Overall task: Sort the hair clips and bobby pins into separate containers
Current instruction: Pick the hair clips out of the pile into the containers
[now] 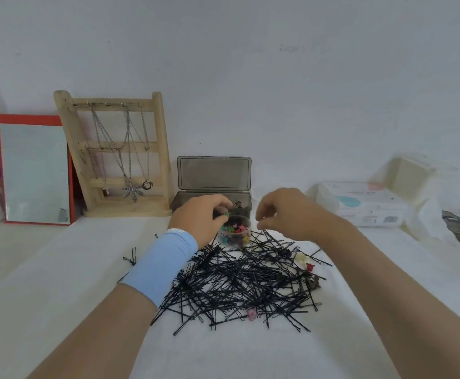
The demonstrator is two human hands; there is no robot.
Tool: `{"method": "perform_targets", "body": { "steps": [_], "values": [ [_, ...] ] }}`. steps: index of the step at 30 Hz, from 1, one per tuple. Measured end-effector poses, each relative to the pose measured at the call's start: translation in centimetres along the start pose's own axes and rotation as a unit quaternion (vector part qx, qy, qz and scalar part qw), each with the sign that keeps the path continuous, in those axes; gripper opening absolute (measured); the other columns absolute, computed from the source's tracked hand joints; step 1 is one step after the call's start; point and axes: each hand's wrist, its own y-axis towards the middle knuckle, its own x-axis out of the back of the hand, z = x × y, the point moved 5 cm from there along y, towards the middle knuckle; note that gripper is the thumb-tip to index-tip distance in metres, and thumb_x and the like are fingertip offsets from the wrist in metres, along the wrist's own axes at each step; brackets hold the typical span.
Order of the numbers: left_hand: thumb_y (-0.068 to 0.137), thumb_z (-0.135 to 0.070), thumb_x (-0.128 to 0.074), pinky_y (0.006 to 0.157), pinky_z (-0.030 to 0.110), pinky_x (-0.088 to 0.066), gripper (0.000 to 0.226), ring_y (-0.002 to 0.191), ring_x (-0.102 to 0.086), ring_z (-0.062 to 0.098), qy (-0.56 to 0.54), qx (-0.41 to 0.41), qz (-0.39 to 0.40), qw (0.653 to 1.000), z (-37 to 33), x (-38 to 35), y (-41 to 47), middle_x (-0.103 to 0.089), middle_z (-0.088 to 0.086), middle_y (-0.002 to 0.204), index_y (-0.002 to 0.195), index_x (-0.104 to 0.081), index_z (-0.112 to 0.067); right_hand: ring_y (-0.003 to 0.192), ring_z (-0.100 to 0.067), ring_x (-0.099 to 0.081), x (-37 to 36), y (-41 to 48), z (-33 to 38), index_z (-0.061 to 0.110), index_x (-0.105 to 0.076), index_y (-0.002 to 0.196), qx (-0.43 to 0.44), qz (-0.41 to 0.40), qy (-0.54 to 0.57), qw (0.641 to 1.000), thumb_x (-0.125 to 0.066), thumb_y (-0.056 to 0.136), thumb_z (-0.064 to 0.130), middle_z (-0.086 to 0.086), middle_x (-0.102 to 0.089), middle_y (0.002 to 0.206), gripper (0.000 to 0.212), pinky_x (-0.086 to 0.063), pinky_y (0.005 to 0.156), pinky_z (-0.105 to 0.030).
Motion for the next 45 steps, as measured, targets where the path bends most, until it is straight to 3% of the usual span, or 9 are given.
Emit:
{"method": "perform_targets", "body": {
  "steps": [5,9,14,18,23,28,36,41,45],
  "values": [
    [0.088,-0.033,-0.068,0.077,0.025,-0.047,0.023,0.086,-0.059,-0.003,-0.024,0.018,0.024,0.999,0.3,-0.9,-0.2,-0.062,-0.034,0.087,0.105,-0.058,-0.045,0.092,-0.010,-0.063,-2.6,0.8,0.9,0.031,-0.074,0.111,0.032,-0.048,0.031,0.998,-0.068,0.090,0.030,0.009,-0.072,0.100,0.022,-0.050,0.083,-0.030],
    [0.087,-0.028,-0.069,0.073,0.018,-0.040,0.029,0.090,-0.056,-0.003,-0.044,0.006,0.011,0.999,0.3,-0.5,0.1,-0.061,-0.031,0.091,0.110,-0.059,-0.043,0.090,-0.009,-0.060,-0.7,0.7,-0.1,0.028,-0.077,0.101,0.015,-0.079,0.040,0.996,-0.065,0.093,0.021,0.012,-0.067,0.092,0.016,-0.045,0.083,-0.025],
    [0.090,-0.026,-0.065,0.065,0.011,-0.036,0.015,0.075,-0.050,-0.018,-0.042,-0.074,0.041,0.995,-3.0,-0.4,-0.4,-0.061,-0.023,0.088,0.100,-0.064,-0.038,0.070,-0.004,-0.069,1.0,-0.5,-2.5,0.028,-0.075,0.086,-0.076,0.108,-0.070,0.989,-0.077,0.082,0.021,0.015,-0.072,0.077,0.008,-0.051,0.064,-0.020],
    [0.093,-0.030,-0.061,0.081,0.024,-0.051,0.015,0.076,-0.056,-0.005,-0.020,-0.121,0.102,0.987,-6.4,-1.6,-1.1,-0.064,-0.020,0.096,0.104,-0.070,-0.036,0.065,-0.008,-0.073,-0.4,-2.2,-4.3,0.026,-0.075,0.097,-0.155,0.253,-0.125,0.947,-0.082,0.073,0.017,0.008,-0.074,0.072,0.027,-0.054,0.050,-0.022],
    [0.094,-0.040,-0.057,0.085,0.033,-0.049,0.024,0.101,-0.059,0.013,0.066,-0.143,0.174,0.972,-9.5,-4.0,-0.7,-0.065,-0.014,0.114,0.114,-0.069,-0.042,0.067,-0.011,-0.074,-1.0,-2.0,-4.9,0.023,-0.074,0.099,-0.154,0.253,-0.069,0.952,-0.077,0.077,0.012,0.001,-0.076,0.074,0.025,-0.054,0.052,-0.021],
    [0.089,-0.044,-0.064,0.083,0.029,-0.049,0.026,0.101,-0.061,0.014,0.090,-0.128,0.220,0.963,-9.9,-6.0,-0.6,-0.067,-0.014,0.115,0.114,-0.070,-0.040,0.072,-0.017,-0.076,0.1,-1.9,-5.5,0.021,-0.072,0.107,-0.143,0.234,0.002,0.962,-0.064,0.087,0.010,-0.004,-0.077,0.087,0.024,-0.056,0.053,-0.025],
    [0.085,-0.039,-0.070,0.063,0.016,-0.036,0.006,0.063,-0.052,-0.016,-0.145,-0.037,0.181,0.972,-7.6,-5.3,-0.5,-0.064,-0.022,0.090,0.090,-0.069,-0.036,0.059,-0.010,-0.069,0.1,-1.4,-5.0,0.015,-0.072,0.096,-0.118,0.193,0.057,0.972,-0.051,0.098,0.027,0.003,-0.070,0.084,0.024,-0.049,0.049,-0.021],
    [0.093,-0.030,-0.061,0.056,0.026,-0.048,0.006,0.046,-0.051,0.007,-0.279,0.024,0.187,0.942,-6.7,-4.0,-0.5,-0.073,-0.013,0.082,0.095,-0.064,-0.026,0.059,-0.018,-0.069,-0.2,-1.4,-4.9,0.008,-0.068,0.096,-0.143,0.182,0.131,0.964,-0.051,0.101,0.038,-0.002,-0.075,0.076,0.035,-0.047,0.044,-0.024],
    [0.095,-0.024,-0.061,0.049,0.023,-0.040,0.012,0.048,-0.047,0.014,-0.382,0.064,0.185,0.903,-6.2,-3.1,-0.3,-0.072,-0.005,0.081,0.105,-0.066,-0.024,0.059,-0.019,-0.069,0.4,-1.2,-4.3,0.009,-0.069,0.097,-0.124,0.122,0.185,0.967,-0.058,0.098,0.029,-0.008,-0.075,0.082,0.023,-0.048,0.043,-0.026]
  ]
}}
